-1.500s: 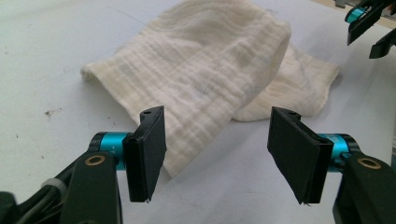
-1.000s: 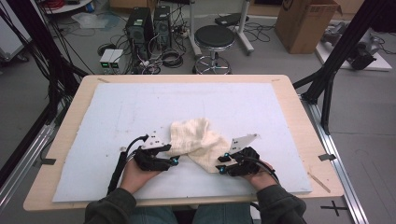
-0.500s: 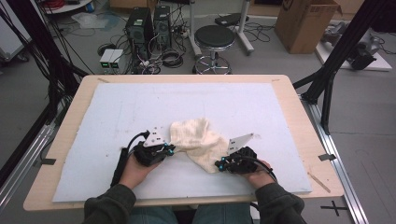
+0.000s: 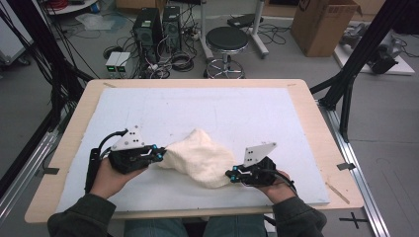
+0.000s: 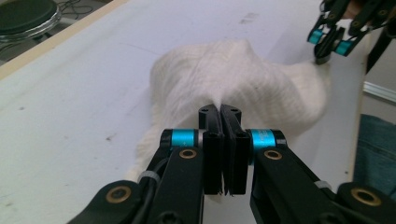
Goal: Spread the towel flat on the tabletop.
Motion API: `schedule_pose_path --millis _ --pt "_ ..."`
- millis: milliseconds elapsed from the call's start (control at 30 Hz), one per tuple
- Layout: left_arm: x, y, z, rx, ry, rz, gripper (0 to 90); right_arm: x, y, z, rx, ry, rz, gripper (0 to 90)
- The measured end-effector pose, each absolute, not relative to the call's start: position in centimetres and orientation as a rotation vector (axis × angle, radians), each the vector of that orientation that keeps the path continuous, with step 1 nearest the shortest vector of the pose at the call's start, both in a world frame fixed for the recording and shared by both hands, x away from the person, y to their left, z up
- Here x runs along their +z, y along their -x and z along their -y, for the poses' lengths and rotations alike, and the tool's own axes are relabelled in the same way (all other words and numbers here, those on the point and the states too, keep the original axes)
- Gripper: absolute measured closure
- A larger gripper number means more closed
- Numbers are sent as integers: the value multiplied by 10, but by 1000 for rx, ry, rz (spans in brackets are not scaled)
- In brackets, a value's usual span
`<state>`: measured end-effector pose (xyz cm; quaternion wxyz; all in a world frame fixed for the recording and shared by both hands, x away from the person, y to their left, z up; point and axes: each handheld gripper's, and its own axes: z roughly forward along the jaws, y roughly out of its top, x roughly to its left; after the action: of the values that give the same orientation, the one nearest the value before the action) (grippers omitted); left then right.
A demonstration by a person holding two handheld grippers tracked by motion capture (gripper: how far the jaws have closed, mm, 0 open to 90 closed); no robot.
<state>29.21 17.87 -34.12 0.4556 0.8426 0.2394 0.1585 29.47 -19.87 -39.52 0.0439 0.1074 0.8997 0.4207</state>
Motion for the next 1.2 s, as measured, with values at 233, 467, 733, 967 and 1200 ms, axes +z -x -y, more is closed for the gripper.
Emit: schedule_pose_path --millis 233,467,733,967,1200 --pt "-378 -349 -159 387 -2168 -718 859 -407 -314 196 1230 -423 -2744 882" --pt "-412 -400 -139 461 -2099 -895 853 -418 -336 202 1155 -540 -2710 882" --pt "-410 -403 -151 381 -2044 -935 631 -428 -348 205 1180 -608 -2733 875" --pt "-390 -369 -174 324 -1980 -816 629 -425 -344 210 1234 -626 -2713 825" --pt "-407 -337 -169 242 -2050 -714 651 -423 -339 217 1261 -617 -2697 733"
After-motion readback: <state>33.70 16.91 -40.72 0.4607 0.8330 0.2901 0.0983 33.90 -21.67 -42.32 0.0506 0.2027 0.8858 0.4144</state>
